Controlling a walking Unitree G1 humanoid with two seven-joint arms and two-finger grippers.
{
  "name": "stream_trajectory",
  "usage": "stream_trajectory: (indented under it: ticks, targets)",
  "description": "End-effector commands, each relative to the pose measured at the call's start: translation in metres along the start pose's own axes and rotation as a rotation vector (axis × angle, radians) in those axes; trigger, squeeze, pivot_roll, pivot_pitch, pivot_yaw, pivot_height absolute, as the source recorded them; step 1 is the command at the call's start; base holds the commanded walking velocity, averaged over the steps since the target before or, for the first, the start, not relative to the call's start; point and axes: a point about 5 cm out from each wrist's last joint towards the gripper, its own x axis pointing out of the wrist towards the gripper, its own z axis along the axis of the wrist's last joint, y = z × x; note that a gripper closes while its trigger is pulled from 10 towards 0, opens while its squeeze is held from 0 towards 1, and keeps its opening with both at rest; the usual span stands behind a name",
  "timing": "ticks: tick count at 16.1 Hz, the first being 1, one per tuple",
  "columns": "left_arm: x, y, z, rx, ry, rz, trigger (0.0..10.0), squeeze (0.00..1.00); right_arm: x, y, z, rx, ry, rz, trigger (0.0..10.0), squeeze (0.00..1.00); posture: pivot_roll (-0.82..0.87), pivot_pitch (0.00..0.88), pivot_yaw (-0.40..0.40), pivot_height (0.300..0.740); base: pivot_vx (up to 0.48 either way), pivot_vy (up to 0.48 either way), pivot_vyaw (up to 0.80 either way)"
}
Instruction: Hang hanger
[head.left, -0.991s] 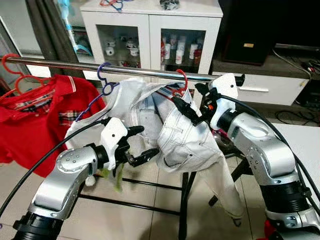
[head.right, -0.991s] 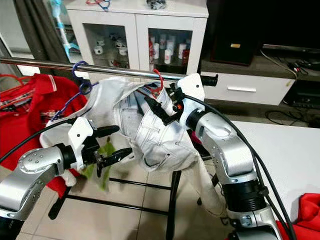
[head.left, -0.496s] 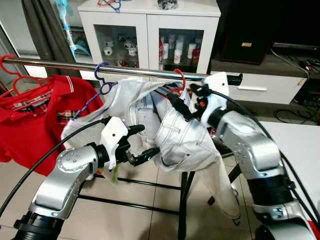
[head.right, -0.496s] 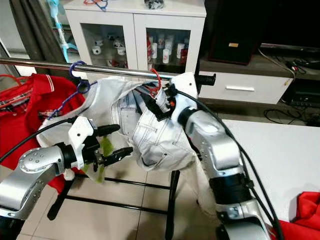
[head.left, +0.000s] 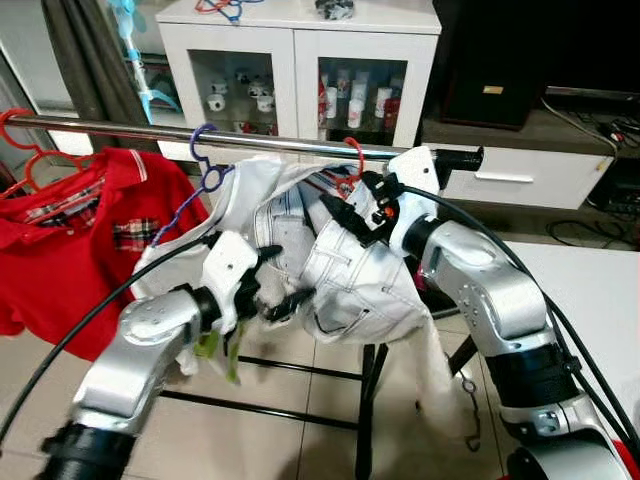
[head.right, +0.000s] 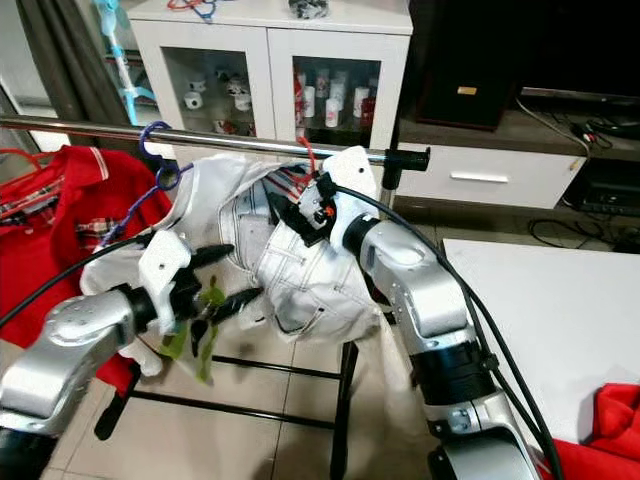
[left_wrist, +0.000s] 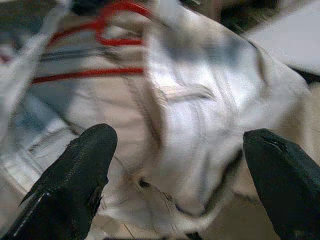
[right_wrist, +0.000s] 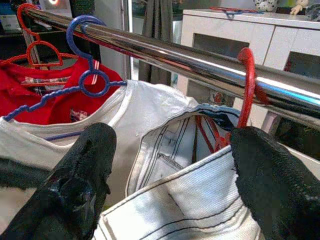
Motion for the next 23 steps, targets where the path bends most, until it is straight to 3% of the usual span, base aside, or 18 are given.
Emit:
stream_trajectory:
  ticks: [1,3,4,6,9,11,13,14,16,17,18,20,23]
  targets:
    - [0.000,0.005,0.006,0.014,-0.022,0.043,10.0,0.00,-0.009,-0.004,-0.001,0.004,-0.022,-0.021,10.0,0.00,-0.01,0.000,0.002,0.740,0.000,0.000,0.00]
    - [0.006,-0.003,0.008,-0.006,-0.050,0.046,10.0,0.00,-0.039,-0.012,-0.010,0.091,-0.070,-0.065,10.0,0.00,-0.01,0.000,0.006,0.740,0.000,0.223,0.00]
    - [0.007,-0.004,0.008,-0.009,-0.052,0.044,10.0,0.00,-0.043,-0.013,-0.012,0.101,-0.078,-0.074,10.0,0.00,-0.01,0.000,0.008,0.740,0.000,0.446,0.00]
    - [0.011,-0.007,0.007,-0.020,-0.057,0.047,10.0,0.00,-0.068,-0.014,-0.020,0.138,-0.095,-0.134,10.0,0.00,-0.02,0.000,0.026,0.740,0.000,0.480,0.00]
    - [0.013,-0.007,0.008,-0.036,-0.063,0.062,10.0,0.00,-0.083,-0.012,-0.024,0.160,-0.114,-0.184,10.0,0.00,-0.03,0.000,0.036,0.740,0.000,0.465,0.00]
    - [0.014,-0.006,0.006,-0.092,-0.072,0.133,10.0,0.00,-0.093,-0.011,-0.025,0.176,-0.129,-0.235,10.0,0.00,-0.03,0.000,0.036,0.740,0.000,0.000,0.00]
    - [0.011,-0.003,0.005,-0.120,-0.085,0.206,10.0,0.00,-0.098,-0.012,-0.027,0.167,-0.127,-0.299,10.0,0.00,-0.03,0.000,0.030,0.740,0.000,0.000,0.00]
    - [0.011,0.000,0.006,-0.092,-0.095,0.275,10.0,0.00,-0.097,-0.013,-0.032,0.130,-0.105,-0.350,10.0,0.00,-0.02,0.000,0.020,0.740,0.000,0.000,0.00]
    - [0.013,0.005,0.010,-0.102,-0.115,0.333,10.0,0.00,-0.095,-0.016,-0.036,0.157,-0.105,-0.401,10.0,0.00,-0.02,0.000,0.014,0.740,0.000,-0.480,0.80]
    - [0.014,0.005,0.011,-0.096,-0.118,0.339,10.0,0.00,-0.094,-0.018,-0.036,0.169,-0.114,-0.423,10.0,0.69,-0.02,0.000,0.013,0.740,0.000,-0.480,0.80]
    - [0.014,0.004,0.011,-0.149,-0.128,0.345,10.0,0.00,-0.095,-0.021,-0.035,0.203,-0.139,-0.459,10.0,1.00,-0.01,0.000,0.012,0.740,0.000,0.000,0.80]
    - [0.013,0.003,0.012,-0.105,-0.122,0.350,10.0,0.00,-0.096,-0.025,-0.035,0.172,-0.161,-0.483,10.0,1.00,-0.01,0.000,0.009,0.740,0.000,0.000,0.00]
    - [0.015,0.004,0.014,-0.085,-0.130,0.350,10.0,0.00,-0.096,-0.024,-0.033,0.213,-0.198,-0.480,10.0,1.00,-0.01,0.000,0.008,0.740,0.000,0.000,0.00]
